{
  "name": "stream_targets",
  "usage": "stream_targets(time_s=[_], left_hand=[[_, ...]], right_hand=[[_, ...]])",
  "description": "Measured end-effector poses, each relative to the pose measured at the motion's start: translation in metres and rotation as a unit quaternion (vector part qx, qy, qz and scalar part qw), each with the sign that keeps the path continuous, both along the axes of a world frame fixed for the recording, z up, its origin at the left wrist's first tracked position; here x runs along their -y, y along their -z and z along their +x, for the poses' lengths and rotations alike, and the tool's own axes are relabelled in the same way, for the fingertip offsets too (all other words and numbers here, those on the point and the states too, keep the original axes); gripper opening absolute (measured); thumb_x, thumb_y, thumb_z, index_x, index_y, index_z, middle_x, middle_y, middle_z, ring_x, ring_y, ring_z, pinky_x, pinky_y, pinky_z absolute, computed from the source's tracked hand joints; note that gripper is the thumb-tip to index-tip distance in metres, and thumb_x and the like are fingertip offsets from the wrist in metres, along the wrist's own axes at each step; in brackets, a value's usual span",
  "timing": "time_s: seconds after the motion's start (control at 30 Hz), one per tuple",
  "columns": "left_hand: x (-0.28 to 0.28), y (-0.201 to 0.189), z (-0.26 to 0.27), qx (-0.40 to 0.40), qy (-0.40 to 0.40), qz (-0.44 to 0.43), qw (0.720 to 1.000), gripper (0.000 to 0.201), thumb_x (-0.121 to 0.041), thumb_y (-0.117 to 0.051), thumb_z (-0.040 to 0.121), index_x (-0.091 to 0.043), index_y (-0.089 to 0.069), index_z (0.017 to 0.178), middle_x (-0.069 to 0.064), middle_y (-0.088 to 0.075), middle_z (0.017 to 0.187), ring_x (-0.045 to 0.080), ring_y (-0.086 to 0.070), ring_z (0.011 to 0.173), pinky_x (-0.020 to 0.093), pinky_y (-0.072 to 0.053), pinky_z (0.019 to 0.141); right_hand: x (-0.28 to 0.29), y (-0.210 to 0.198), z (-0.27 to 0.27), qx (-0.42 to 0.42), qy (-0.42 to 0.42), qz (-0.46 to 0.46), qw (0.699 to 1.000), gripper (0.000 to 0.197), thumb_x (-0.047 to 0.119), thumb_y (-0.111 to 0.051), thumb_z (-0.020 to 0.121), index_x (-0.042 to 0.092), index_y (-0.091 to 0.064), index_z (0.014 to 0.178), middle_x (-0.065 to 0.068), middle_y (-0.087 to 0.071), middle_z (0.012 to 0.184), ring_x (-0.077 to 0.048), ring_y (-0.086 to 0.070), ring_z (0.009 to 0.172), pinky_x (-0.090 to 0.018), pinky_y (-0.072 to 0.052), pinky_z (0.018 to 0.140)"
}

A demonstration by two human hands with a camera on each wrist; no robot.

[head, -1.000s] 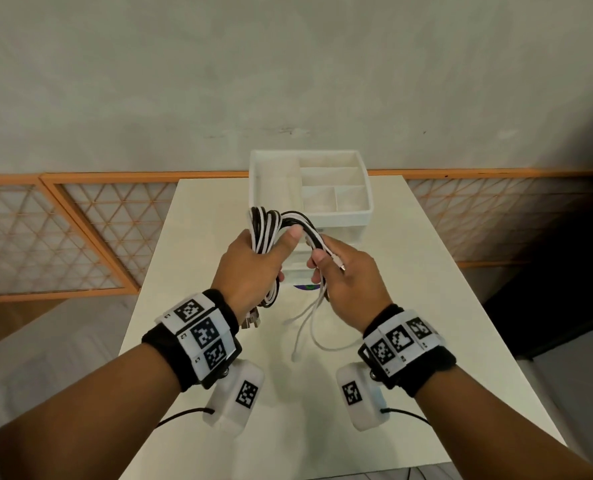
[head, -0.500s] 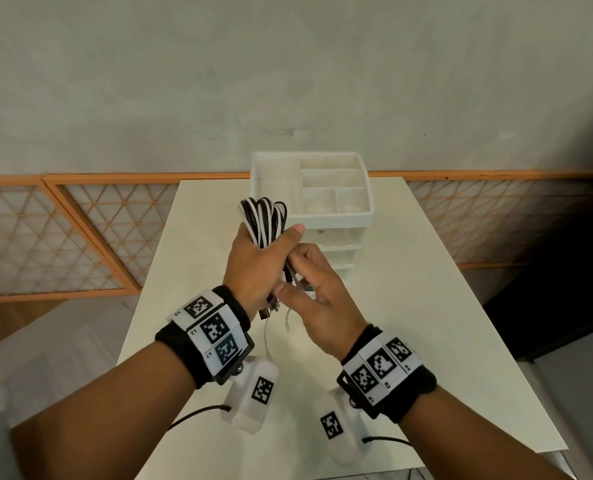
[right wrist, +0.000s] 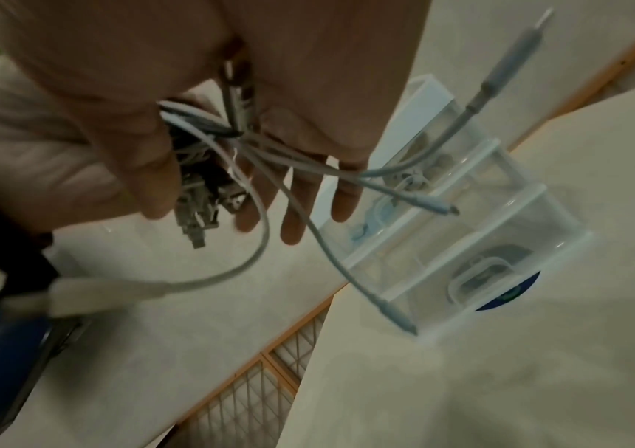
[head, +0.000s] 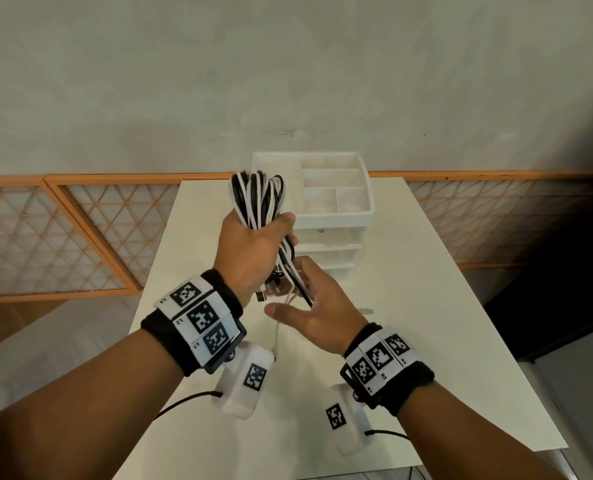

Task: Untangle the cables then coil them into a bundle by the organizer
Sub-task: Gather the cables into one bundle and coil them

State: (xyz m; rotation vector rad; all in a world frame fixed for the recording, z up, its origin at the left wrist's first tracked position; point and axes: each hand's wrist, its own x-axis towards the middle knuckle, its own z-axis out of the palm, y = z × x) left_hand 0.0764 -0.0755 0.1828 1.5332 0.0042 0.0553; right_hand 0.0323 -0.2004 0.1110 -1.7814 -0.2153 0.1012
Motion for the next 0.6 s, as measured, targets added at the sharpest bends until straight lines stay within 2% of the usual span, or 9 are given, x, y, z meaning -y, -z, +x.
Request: stream_targets(time_s=[0.07, 0.13, 0.2, 0.27, 0.37, 0.43, 0.5, 0.57, 0.6], left_hand=[[0.000, -0.001, -0.002, 0.005, 0.009, 0.003, 1.000, 0.008, -0.007, -0.064, 0.090, -0.003, -0.063, 0.084, 0.014, -0.064, 0.067, 0.025, -0.060, 0.060, 0.033, -0.051, 0.058], [-0.004, -0.002, -0.002, 0.006, 0.014, 0.002, 1.000, 0.007, -0.005, -0.063, 0.090, -0.002, -0.062, 0.084, 0.016, -0.064, 0.068, 0.028, -0.059, 0.059, 0.032, -0.050, 0.053], [-0.010, -0.002, -0.002, 0.005, 0.015, 0.004, 1.000, 0.007, -0.005, -0.061, 0.091, 0.000, -0.062, 0.086, 0.019, -0.064, 0.071, 0.029, -0.058, 0.055, 0.031, -0.048, 0.048], [-0.016, -0.001, -0.001, -0.001, 0.006, -0.001, 1.000, 0.007, -0.005, -0.061, 0.090, 0.000, -0.062, 0.085, 0.021, -0.064, 0.073, 0.030, -0.057, 0.054, 0.031, -0.046, 0.045], [-0.021, -0.001, -0.001, -0.007, -0.003, -0.027, 1.000, 0.011, -0.003, -0.061, 0.090, -0.004, -0.061, 0.079, 0.021, -0.063, 0.073, 0.032, -0.059, 0.064, 0.036, -0.050, 0.055], [-0.021, -0.001, -0.004, -0.009, 0.037, -0.013, 0.999, 0.014, -0.003, -0.062, 0.091, -0.005, -0.063, 0.077, 0.021, -0.063, 0.072, 0.031, -0.060, 0.067, 0.037, -0.050, 0.061], [-0.021, 0.001, -0.009, -0.017, 0.123, 0.059, 0.990, 0.016, -0.008, -0.065, 0.091, -0.003, -0.065, 0.076, 0.019, -0.065, 0.070, 0.028, -0.061, 0.065, 0.033, -0.051, 0.063], [-0.019, 0.004, -0.012, -0.028, 0.217, 0.187, 0.958, 0.018, -0.015, -0.068, 0.090, -0.004, -0.067, 0.076, 0.009, -0.069, 0.070, 0.015, -0.063, 0.060, 0.025, -0.049, 0.060], [-0.018, 0.004, -0.013, -0.025, 0.250, 0.244, 0.937, 0.014, -0.017, -0.068, 0.090, -0.010, -0.068, 0.077, 0.002, -0.070, 0.071, 0.010, -0.063, 0.061, 0.021, -0.048, 0.061]], right_hand=[[0.000, 0.002, 0.002, -0.003, 0.015, 0.009, 1.000, 0.025, 0.023, -0.074, 0.086, 0.019, -0.062, 0.107, 0.004, -0.071, 0.091, -0.020, -0.070, 0.084, -0.043, -0.057, 0.086], [0.007, 0.001, 0.004, -0.008, 0.021, 0.016, 1.000, 0.009, 0.020, -0.072, 0.090, 0.014, -0.067, 0.095, 0.001, -0.069, 0.075, -0.023, -0.068, 0.066, -0.040, -0.056, 0.071], [0.017, 0.000, 0.004, -0.008, 0.008, 0.033, 0.999, 0.010, 0.023, -0.073, 0.090, 0.014, -0.070, 0.089, -0.004, -0.063, 0.064, -0.021, -0.061, 0.056, -0.033, -0.050, 0.063], [0.025, 0.000, 0.001, -0.005, 0.020, 0.075, 0.997, 0.008, 0.027, -0.071, 0.090, 0.020, -0.075, 0.090, -0.005, -0.057, 0.057, -0.020, -0.052, 0.051, -0.030, -0.047, 0.059], [0.032, 0.006, -0.001, -0.031, 0.042, 0.095, 0.994, 0.020, 0.032, -0.068, 0.090, 0.024, -0.078, 0.105, 0.000, -0.051, 0.056, -0.016, -0.044, 0.050, -0.026, -0.043, 0.055], [0.035, 0.011, 0.000, -0.066, 0.016, 0.049, 0.997, 0.027, 0.033, -0.067, 0.090, 0.023, -0.076, 0.114, 0.006, -0.051, 0.056, -0.012, -0.043, 0.053, -0.023, -0.040, 0.056], [0.039, 0.007, 0.002, -0.087, -0.023, -0.017, 0.996, 0.023, 0.027, -0.070, 0.091, 0.022, -0.077, 0.112, 0.015, -0.062, 0.061, -0.004, -0.049, 0.056, -0.020, -0.043, 0.062], [0.043, -0.003, 0.009, -0.096, -0.053, -0.076, 0.991, 0.018, 0.023, -0.078, 0.085, 0.024, -0.080, 0.103, 0.015, -0.077, 0.082, -0.001, -0.065, 0.073, -0.021, -0.052, 0.077], [0.044, -0.009, 0.013, -0.094, -0.057, -0.108, 0.988, 0.019, 0.023, -0.083, 0.079, 0.024, -0.081, 0.098, 0.010, -0.079, 0.089, -0.006, -0.071, 0.084, -0.027, -0.055, 0.086]])
